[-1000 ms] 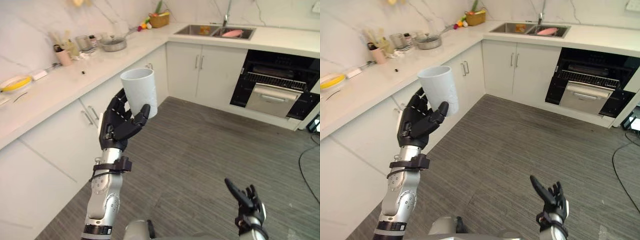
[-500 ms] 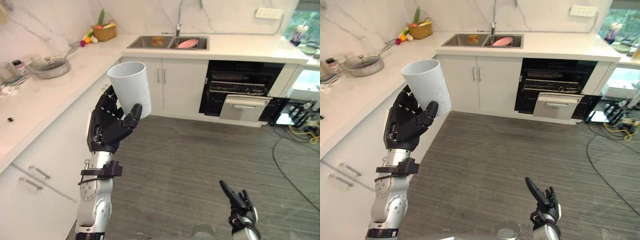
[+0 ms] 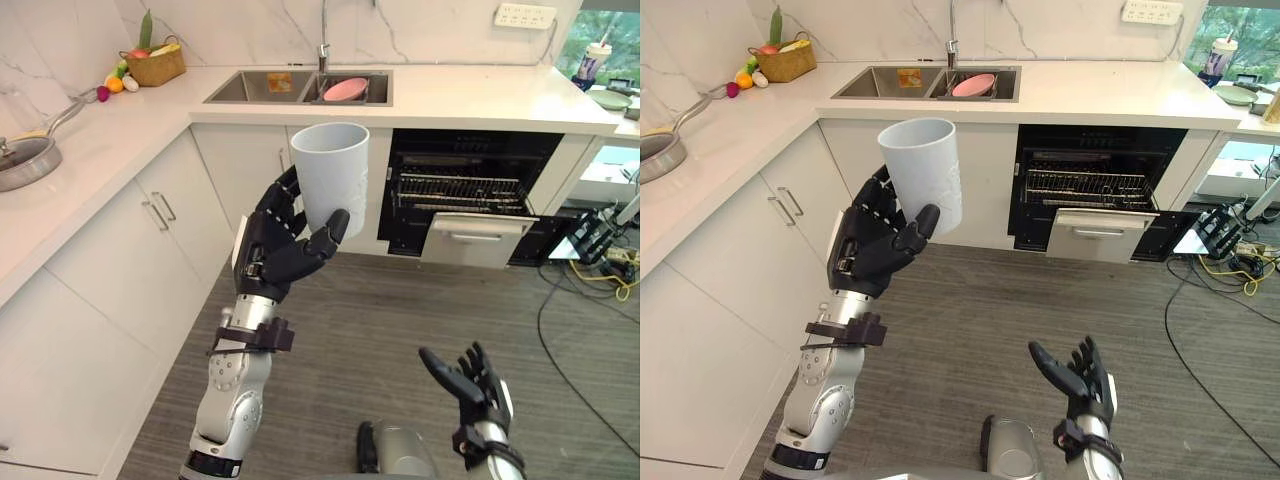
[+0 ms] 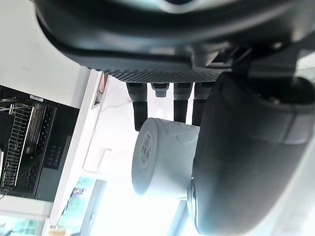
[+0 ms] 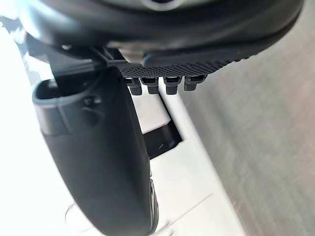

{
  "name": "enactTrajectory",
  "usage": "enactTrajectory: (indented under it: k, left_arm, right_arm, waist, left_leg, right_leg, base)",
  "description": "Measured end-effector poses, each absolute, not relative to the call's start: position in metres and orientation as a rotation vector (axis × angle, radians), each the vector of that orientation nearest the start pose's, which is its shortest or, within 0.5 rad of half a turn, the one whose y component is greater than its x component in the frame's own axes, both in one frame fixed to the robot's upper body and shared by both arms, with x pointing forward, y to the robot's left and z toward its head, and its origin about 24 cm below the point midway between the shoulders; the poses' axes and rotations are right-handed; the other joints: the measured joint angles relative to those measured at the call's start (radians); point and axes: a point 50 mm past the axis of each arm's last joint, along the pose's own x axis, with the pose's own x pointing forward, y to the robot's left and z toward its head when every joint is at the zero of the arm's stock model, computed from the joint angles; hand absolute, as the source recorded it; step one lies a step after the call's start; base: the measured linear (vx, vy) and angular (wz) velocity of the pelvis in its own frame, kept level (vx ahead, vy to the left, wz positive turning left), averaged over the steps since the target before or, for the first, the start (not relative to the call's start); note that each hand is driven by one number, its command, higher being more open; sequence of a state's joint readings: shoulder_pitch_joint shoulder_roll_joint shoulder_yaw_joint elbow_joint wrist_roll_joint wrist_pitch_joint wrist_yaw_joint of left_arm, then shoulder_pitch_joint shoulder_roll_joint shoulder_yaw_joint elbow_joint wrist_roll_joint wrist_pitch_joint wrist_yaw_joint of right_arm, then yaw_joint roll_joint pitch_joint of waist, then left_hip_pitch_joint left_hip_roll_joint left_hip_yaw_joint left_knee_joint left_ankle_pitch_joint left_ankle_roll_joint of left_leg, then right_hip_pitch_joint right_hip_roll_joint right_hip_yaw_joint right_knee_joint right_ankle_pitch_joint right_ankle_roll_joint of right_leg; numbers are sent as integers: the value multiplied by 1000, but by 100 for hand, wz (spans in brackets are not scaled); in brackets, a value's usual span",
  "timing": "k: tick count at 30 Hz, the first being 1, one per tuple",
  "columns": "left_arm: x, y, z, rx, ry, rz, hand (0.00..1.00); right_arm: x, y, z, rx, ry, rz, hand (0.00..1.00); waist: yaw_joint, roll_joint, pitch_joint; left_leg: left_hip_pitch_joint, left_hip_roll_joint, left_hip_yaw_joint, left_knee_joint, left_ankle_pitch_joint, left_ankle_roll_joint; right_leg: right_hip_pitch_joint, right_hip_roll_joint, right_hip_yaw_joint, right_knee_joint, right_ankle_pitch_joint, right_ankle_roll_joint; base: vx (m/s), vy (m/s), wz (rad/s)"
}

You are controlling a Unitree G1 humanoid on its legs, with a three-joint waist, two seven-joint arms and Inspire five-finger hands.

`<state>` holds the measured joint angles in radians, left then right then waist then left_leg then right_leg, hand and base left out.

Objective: Walk over to the sink, pick up the cup, carry it to the dishwasher, place the cup inside the dishwasher, then close the dishwasher door

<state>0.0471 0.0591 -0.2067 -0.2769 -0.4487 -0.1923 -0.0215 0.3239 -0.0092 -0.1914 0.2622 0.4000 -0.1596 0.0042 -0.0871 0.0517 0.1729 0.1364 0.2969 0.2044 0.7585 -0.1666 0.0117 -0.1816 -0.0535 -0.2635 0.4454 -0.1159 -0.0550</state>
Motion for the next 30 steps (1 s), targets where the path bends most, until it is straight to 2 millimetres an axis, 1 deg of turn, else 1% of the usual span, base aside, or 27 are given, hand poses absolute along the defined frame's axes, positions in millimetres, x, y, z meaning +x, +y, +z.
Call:
enactTrajectory:
  k: [1,2,4,5,6,7,8,9,11,13,14,15,16,17,18,19,20,21,22,23,24,25,26,27,28,29,30]
  left_arm:
    - [232,118,108,-440,-363,-216,0]
    - [232,120,107,-434,-361,-205,0]
    - [232,127,104,-424,-355,-180,0]
    - [231,131,102,-420,-354,-165,0]
    - [231,133,102,-421,-356,-163,0]
    - [228,135,101,-423,-366,-157,0]
    - [226,137,101,-425,-372,-153,0]
    - [224,137,99,-428,-367,-153,0]
    - [221,138,94,-422,-349,-165,0]
    - [220,137,93,-415,-352,-198,0]
    - [220,136,93,-410,-356,-217,0]
    - [218,136,92,-408,-353,-226,0]
    - [219,138,91,-394,-345,-232,0]
    - [218,140,89,-369,-337,-243,0]
    - [218,142,89,-352,-332,-249,0]
    - [219,141,90,-351,-333,-254,0]
    - [220,136,91,-357,-336,-272,0]
    - [223,128,95,-363,-339,-309,0]
    - [224,124,96,-367,-340,-328,0]
    - [227,117,101,-365,-348,-368,0]
    - [229,114,103,-360,-351,-383,0]
    - [231,111,104,-355,-345,-394,0]
    - [231,110,104,-356,-343,-390,0]
    - [231,111,105,-353,-346,-390,0]
    - [231,113,107,-355,-354,-382,0]
    - [232,113,108,-357,-358,-371,0]
    - [232,114,108,-356,-359,-367,0]
  right_arm:
    - [145,-221,-64,332,357,-403,100]
    - [143,-223,-67,324,373,-398,100]
    - [138,-226,-71,323,393,-403,100]
    - [138,-230,-71,311,397,-403,100]
    - [139,-230,-71,306,398,-400,100]
    - [142,-234,-70,290,395,-388,100]
    - [147,-235,-69,280,391,-376,100]
    - [150,-237,-69,270,394,-368,100]
    - [149,-239,-73,256,416,-362,100]
    - [146,-241,-76,251,435,-368,100]
    - [145,-241,-78,245,448,-368,100]
    - [145,-242,-78,228,455,-366,100]
    - [145,-240,-81,233,468,-387,100]
    - [143,-232,-85,262,483,-434,100]
    - [142,-226,-87,299,491,-488,100]
    - [142,-226,-88,319,490,-516,100]
    - [140,-230,-87,333,488,-568,100]
    - [136,-236,-87,331,488,-621,100]
    - [134,-239,-87,329,487,-642,100]
    - [132,-243,-85,329,472,-664,100]
    - [132,-243,-83,327,460,-667,100]
    - [132,-245,-78,321,436,-662,100]
    - [135,-244,-74,326,409,-651,100]
    - [137,-242,-72,333,395,-639,100]
    - [140,-238,-66,347,355,-602,100]
    - [144,-236,-59,355,313,-572,100]
    - [145,-235,-55,358,293,-558,100]
  waist:
    - [13,22,7]
    - [25,35,1]
    - [25,24,7]
    - [25,25,6]
    - [25,23,4]
    - [26,27,-9]
    - [31,27,-10]
    - [35,25,-9]
    - [36,24,-10]
    - [36,31,-14]
    - [38,47,-25]
    - [37,77,-45]
    - [29,61,-55]
    - [26,22,-65]
    - [26,-10,-81]
    - [22,-18,-85]
    - [16,-21,-87]
    - [16,-22,-86]
    - [15,-23,-86]
    - [14,-37,-74]
    - [13,-38,-71]
    - [4,-47,-61]
    - [-11,-41,-58]
    - [-13,-35,-58]
    - [-11,-40,-49]
    - [-12,-35,-41]
    - [-13,-36,-37]
  left_leg:
    - [-94,67,-14,173,118,-18]
    - [-169,91,-6,295,107,-27]
    - [-223,87,50,285,41,-30]
    - [-230,57,75,124,1,-40]
    - [-228,31,76,-2,-5,-48]
    - [-228,-15,62,-276,3,-67]
    - [-225,-39,46,-453,27,-103]
    - [-227,-46,50,-579,60,-148]
    - [-233,-53,64,-609,96,-154]
    - [-220,-68,70,-613,159,-138]
    - [-196,-79,52,-636,211,-122]
    - [-150,-89,44,-674,274,-110]
    - [-119,-112,59,-692,260,-116]
    - [-93,-162,55,-713,256,-110]
    - [-88,-208,54,-716,249,-98]
    - [-88,-227,54,-713,241,-86]
    - [-86,-254,53,-702,216,-58]
    - [-83,-275,49,-677,184,-41]
    - [-79,-283,47,-662,162,-32]
    - [-62,-298,42,-629,112,-18]
    - [-49,-309,41,-613,96,-7]
    - [-19,-318,41,-590,65,6]
    - [15,-316,40,-587,43,22]
    - [24,-313,42,-585,32,29]
    - [35,-306,48,-580,6,51]
    - [42,-303,47,-582,-1,59]
    - [44,-300,47,-583,-3,59]
  right_leg:
    - [79,39,-19,-98,0,0]
    - [142,51,-24,-163,2,2]
    - [226,50,-36,-231,9,2]
    - [263,42,-36,-259,20,-2]
    - [269,34,-35,-264,19,-2]
    - [262,22,-24,-271,13,0]
    - [257,9,-9,-268,13,16]
    - [258,-8,8,-260,10,22]
    - [279,-38,34,-252,-6,47]
    - [298,-60,63,-252,-28,84]
    - [303,-61,84,-250,-42,108]
    - [301,-56,114,-239,-63,142]
    - [306,-82,122,-229,-76,161]
    - [299,-138,110,-214,-85,195]
    - [302,-184,93,-218,-84,214]
    - [302,-203,90,-218,-79,228]
    - [303,-234,79,-197,-63,259]
    - [286,-266,69,-126,-54,276]
    - [270,-281,67,-70,-51,282]
    - [212,-320,69,95,-37,267]
    - [183,-343,74,176,-15,234]
    - [141,-363,102,295,59,177]
    - [124,-361,133,363,120,190]
    - [114,-351,138,384,108,205]
    - [82,-319,136,411,43,208]
    - [53,-276,122,403,-21,203]
    - [38,-250,116,385,-43,202]
  base:
    - [276,-93,-8]
    - [308,-65,-8]
    - [329,-60,1]
    - [304,-79,3]
    - [288,-60,-7]
    - [296,-35,-19]
    - [457,-13,-33]
    - [427,16,-37]
    - [395,87,-39]
    - [428,224,-42]
    - [385,334,-65]
    - [385,369,-64]
    - [343,376,-59]
    - [284,306,-36]
    - [255,252,-28]
    - [221,201,-3]
    - [184,210,18]
    - [167,230,22]
    - [164,301,20]
    - [101,205,9]
    - [106,244,3]
    - [95,214,-3]
    - [102,246,-7]
    - [80,199,-16]
    - [46,94,-13]
    - [57,66,-9]
    - [84,25,5]
